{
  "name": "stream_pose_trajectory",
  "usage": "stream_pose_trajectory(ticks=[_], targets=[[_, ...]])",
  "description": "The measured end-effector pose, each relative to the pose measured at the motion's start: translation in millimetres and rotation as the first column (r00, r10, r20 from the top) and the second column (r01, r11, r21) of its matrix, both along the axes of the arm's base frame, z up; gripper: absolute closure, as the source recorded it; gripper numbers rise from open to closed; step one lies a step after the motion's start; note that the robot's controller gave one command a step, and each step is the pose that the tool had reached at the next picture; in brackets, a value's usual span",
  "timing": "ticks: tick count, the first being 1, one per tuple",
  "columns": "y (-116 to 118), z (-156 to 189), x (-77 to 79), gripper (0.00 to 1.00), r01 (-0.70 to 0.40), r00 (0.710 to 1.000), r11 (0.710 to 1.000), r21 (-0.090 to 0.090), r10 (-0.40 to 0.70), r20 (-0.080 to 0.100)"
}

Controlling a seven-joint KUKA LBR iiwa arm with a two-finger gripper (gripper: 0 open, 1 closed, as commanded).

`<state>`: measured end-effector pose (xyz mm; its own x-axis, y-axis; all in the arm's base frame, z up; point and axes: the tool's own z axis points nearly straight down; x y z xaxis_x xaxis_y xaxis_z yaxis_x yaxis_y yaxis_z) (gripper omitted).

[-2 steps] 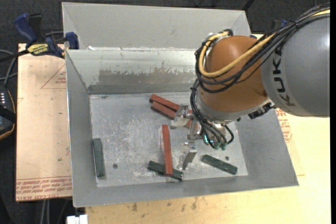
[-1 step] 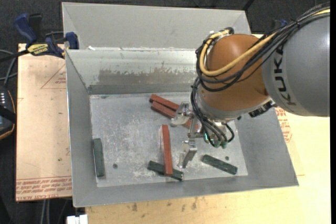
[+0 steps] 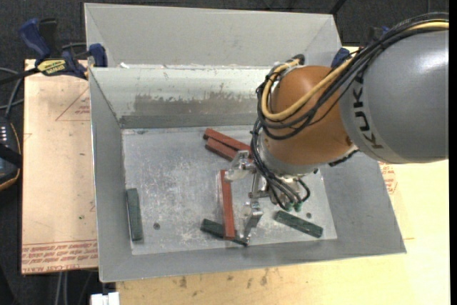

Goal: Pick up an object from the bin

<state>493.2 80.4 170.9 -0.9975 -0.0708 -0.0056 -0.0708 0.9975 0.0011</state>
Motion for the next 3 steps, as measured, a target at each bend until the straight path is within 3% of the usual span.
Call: stream_pose_trajectory(ticks=[1, 2, 3], targets=[[13, -92, -2.4, 1.00, -0.030, 1.000, 1.000, 0.004, 0.030, 0.009], [13, -92, -2.4, 1.00, -0.030, 1.000, 1.000, 0.004, 0.030, 0.009], [28, 78, -7.5, 1.00, -0.007, 1.000, 1.000, 0.001, 0.007, 0.002]])
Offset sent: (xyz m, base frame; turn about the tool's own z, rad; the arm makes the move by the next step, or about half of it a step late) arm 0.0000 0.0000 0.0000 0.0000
